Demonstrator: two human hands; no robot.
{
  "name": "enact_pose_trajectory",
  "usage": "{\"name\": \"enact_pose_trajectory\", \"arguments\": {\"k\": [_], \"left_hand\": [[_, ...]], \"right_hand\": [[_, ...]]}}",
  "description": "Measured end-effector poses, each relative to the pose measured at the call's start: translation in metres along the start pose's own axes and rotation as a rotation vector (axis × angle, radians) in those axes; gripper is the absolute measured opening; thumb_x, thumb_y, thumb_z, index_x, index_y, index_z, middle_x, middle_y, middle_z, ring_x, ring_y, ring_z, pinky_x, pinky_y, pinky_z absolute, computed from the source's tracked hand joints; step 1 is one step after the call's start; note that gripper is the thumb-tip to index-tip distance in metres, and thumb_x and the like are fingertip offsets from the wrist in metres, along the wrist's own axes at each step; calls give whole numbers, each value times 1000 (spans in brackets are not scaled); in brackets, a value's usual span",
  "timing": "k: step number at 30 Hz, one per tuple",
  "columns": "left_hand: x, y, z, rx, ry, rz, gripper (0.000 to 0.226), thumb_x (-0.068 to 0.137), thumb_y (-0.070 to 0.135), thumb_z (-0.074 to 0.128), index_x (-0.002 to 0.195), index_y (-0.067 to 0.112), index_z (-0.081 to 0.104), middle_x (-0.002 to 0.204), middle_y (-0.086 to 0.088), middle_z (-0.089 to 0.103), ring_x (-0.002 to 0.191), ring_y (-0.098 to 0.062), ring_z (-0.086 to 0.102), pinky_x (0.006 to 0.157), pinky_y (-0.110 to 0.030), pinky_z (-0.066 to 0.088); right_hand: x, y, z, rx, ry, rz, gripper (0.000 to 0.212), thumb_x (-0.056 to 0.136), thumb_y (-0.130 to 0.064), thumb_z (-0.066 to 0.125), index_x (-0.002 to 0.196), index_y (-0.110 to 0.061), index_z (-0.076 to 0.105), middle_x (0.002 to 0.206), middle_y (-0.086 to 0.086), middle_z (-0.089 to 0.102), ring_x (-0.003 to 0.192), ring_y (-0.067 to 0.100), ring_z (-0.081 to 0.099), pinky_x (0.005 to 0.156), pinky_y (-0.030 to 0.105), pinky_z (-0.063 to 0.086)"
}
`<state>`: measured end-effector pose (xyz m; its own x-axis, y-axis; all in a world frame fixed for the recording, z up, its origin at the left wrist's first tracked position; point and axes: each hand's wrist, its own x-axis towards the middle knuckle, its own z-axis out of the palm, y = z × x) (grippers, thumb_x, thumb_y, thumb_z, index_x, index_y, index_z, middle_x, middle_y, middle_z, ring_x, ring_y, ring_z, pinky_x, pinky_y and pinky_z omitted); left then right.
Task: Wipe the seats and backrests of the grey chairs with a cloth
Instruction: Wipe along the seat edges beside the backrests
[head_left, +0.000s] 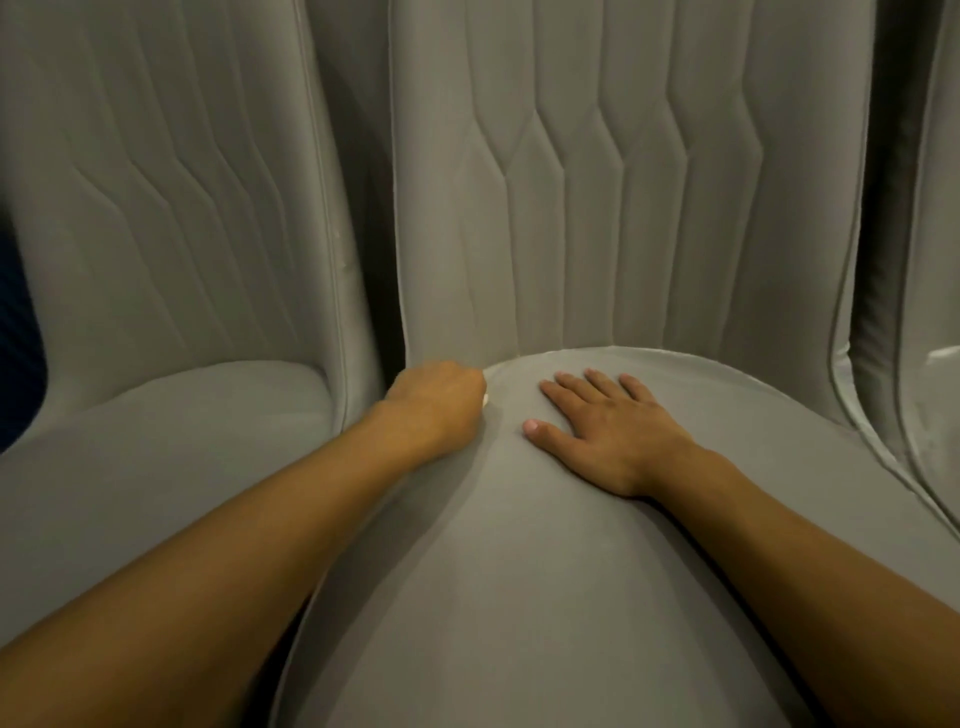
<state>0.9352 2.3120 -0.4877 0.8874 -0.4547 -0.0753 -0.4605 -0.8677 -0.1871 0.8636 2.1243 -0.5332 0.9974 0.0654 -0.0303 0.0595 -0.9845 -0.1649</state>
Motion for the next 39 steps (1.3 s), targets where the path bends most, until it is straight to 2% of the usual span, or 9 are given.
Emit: {"name": "enact_pose_trajectory", "arguments": {"k": [4, 6, 10, 14, 22, 29, 33, 36, 39], "left_hand": [[-32, -38, -1, -184, -111, 0, 47, 97, 55, 41, 108, 23, 72, 113, -4, 71, 97, -27, 66, 90, -40, 55], [-40, -46, 3, -235, -114, -4, 49, 99, 59, 39, 116, 26, 73, 113, 1, 72, 96, -24, 67, 91, -41, 55], [-43, -35, 12, -119, -7, 16, 42, 106, 45, 36, 111, 20, 70, 110, -6, 68, 93, -28, 64, 86, -40, 53], [-15, -17, 13, 13, 98, 56, 25, 105, 26, 40, 106, 14, 61, 112, -13, 62, 99, -34, 61, 74, -34, 40], [67, 26, -6, -83, 59, 63, 31, 108, 31, 40, 106, 9, 61, 123, -21, 62, 106, -40, 60, 76, -36, 38], [90, 62, -17, -120, 60, 40, 28, 104, 21, 49, 126, 5, 58, 133, -21, 58, 121, -39, 56, 83, -36, 39], [101, 74, -15, -325, 66, 260, 26, 105, 30, 50, 102, 11, 68, 112, -17, 69, 107, -37, 64, 79, -36, 47], [100, 61, -16, -527, 8, 391, 30, 104, 38, 54, 125, 27, 70, 127, 3, 70, 119, -14, 63, 98, -31, 49], [98, 45, -17, -294, 53, 352, 39, 101, 48, 51, 137, 36, 61, 139, -1, 63, 127, -23, 59, 105, -39, 47]], "right_hand": [[-1, 0, -2, 2, -4, 0, 79, 90, -77, 7, 158, -35, 9, 166, -12, 6, 153, 14, 2, 123, 45, 0], [-1, 0, -2, 1, -1, 0, 80, 90, -77, 7, 158, -35, 10, 166, -12, 5, 153, 14, 2, 123, 45, 0], [0, 0, -1, -4, -1, -3, 80, 90, -77, 7, 158, -34, 9, 166, -11, 5, 153, 15, 2, 123, 46, 0], [2, 1, 1, -12, -1, -3, 81, 90, -77, 6, 158, -34, 8, 166, -10, 4, 153, 17, 1, 123, 47, -1], [4, 1, -1, 8, 5, -10, 80, 90, -77, 12, 156, -31, 20, 163, -8, 20, 151, 16, 12, 122, 49, 2], [4, -2, -1, -11, 7, -24, 80, 90, -75, 11, 156, -30, 19, 163, -6, 21, 151, 19, 14, 122, 51, 4], [4, -2, 1, 6, 38, -23, 80, 90, -75, 12, 155, -29, 22, 162, -4, 23, 150, 16, 13, 122, 51, 3], [4, -2, 2, 20, 55, -30, 80, 90, -75, 13, 155, -30, 21, 162, -4, 21, 150, 16, 12, 122, 51, 4], [3, -1, 2, 26, 64, -30, 80, 90, -75, 13, 156, -31, 20, 163, -5, 20, 150, 16, 13, 122, 51, 4]]}}
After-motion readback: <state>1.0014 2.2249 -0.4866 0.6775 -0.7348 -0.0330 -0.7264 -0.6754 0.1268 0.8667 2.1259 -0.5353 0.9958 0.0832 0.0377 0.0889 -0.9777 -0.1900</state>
